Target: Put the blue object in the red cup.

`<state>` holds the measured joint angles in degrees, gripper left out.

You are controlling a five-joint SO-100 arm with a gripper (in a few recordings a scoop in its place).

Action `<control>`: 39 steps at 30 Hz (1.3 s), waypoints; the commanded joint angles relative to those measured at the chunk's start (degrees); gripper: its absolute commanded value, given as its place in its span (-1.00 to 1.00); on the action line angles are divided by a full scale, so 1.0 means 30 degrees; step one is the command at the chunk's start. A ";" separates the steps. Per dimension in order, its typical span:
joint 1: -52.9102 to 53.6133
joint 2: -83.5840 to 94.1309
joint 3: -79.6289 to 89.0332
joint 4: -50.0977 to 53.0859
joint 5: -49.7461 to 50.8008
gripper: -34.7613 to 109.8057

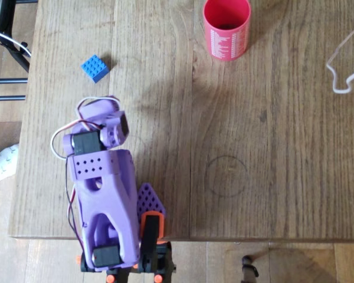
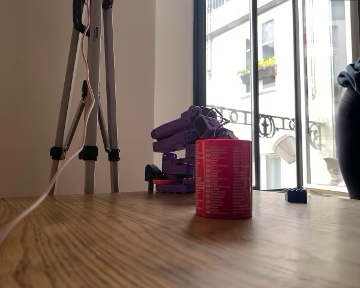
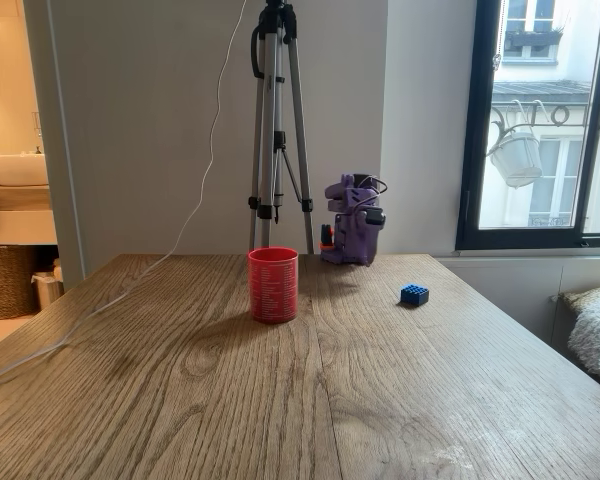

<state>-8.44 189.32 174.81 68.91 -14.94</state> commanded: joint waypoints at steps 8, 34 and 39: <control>0.0088 -0.0029 -0.0234 -0.0059 0.0117 -0.51; 0.1875 -1.3125 -1.2568 0.1289 0.2373 -0.51; 0.1201 -2.0010 -1.7461 0.1055 0.1934 -0.51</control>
<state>-4.04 142.29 135.18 72.60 -8.09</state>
